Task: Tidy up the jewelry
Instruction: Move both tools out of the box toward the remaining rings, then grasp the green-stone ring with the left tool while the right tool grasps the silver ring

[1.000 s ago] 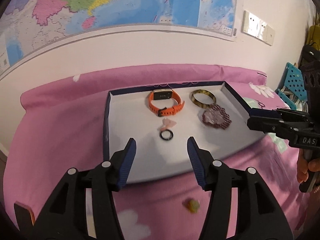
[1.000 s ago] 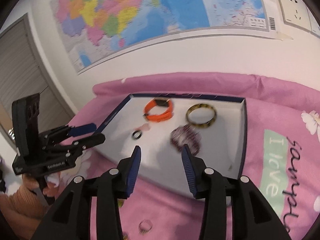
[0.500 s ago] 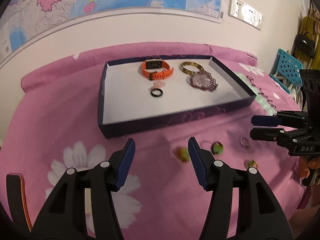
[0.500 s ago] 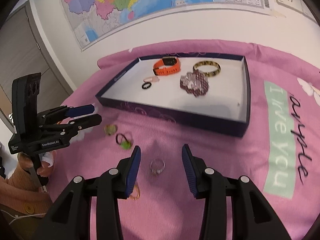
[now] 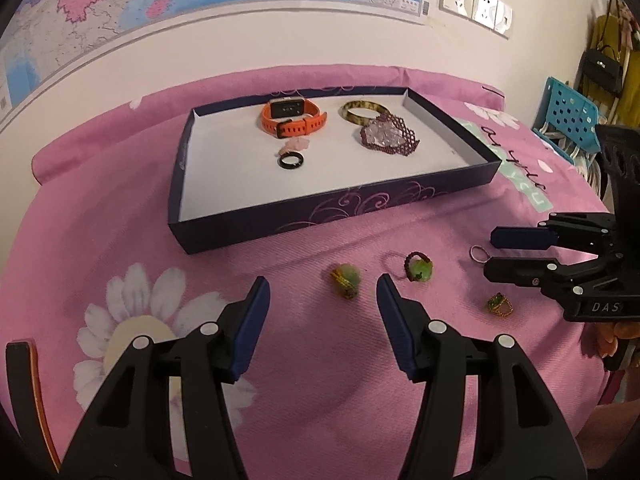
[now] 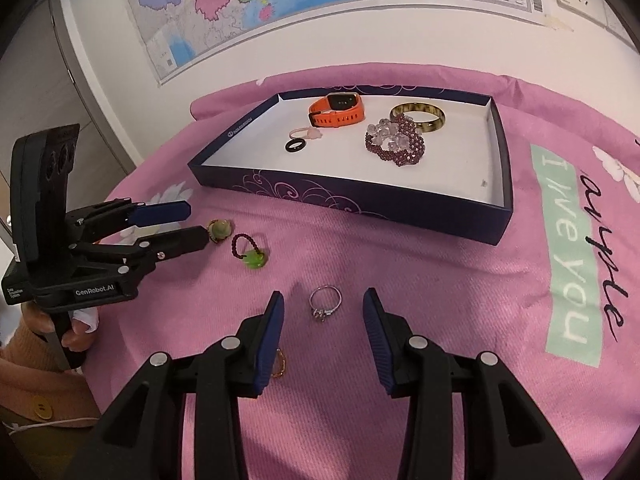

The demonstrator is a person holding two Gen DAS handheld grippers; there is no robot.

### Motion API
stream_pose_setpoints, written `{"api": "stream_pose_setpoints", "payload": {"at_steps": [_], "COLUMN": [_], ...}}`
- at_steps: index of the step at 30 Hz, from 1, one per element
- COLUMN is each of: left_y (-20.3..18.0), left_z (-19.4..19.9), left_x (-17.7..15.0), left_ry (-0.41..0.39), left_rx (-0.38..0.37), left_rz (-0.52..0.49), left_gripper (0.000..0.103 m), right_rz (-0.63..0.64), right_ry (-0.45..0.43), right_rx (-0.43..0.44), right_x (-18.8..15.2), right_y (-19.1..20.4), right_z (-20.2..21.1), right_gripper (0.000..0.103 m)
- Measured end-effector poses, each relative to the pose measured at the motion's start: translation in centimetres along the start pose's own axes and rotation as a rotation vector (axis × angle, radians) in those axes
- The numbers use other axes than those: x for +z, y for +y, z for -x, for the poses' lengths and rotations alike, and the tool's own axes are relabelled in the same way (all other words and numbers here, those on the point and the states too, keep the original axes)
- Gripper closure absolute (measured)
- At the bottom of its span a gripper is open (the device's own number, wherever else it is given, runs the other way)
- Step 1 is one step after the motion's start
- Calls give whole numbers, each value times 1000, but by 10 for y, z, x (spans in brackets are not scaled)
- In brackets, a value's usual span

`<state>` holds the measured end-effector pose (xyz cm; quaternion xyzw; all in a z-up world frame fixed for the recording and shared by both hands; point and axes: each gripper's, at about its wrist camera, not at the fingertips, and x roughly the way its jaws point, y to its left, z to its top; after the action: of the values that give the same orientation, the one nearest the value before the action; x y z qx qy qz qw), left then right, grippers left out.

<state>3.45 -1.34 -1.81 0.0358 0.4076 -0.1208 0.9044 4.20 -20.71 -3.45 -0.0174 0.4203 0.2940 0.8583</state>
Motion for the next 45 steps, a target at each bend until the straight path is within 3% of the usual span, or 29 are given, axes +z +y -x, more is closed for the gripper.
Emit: {"api": "stream_pose_setpoints", "payload": {"at_steps": [3, 5, 9, 15, 21, 28, 45], "left_y": [-3, -4, -2, -1, -6, -9, -10], "left_z": [-7, -10, -12, -15, -15, -14, -16], "left_x": [0, 0, 2, 4, 3, 2, 3], "left_ry": [21, 30, 33, 39, 37, 40, 39], "left_rx": [-6, -11, -22, -24, -39, -57, -49], "left_rz": [-4, -2, 7, 18, 8, 6, 3], "left_gripper": [53, 55, 56, 68, 75, 90, 88], "right_rz": [19, 29, 66, 72, 64, 28, -16], "right_ry": [3, 7, 15, 15, 13, 2, -21], "right_rx": [-27, -44, -80, -120, -112, -69, -30], "right_x": [0, 0, 0, 1, 2, 3, 4], "right_y": [3, 6, 14, 14, 12, 7, -1], "right_z": [0, -2, -5, -7, -7, -4, 0], "right_gripper": [66, 73, 73, 87, 87, 88, 88]}}
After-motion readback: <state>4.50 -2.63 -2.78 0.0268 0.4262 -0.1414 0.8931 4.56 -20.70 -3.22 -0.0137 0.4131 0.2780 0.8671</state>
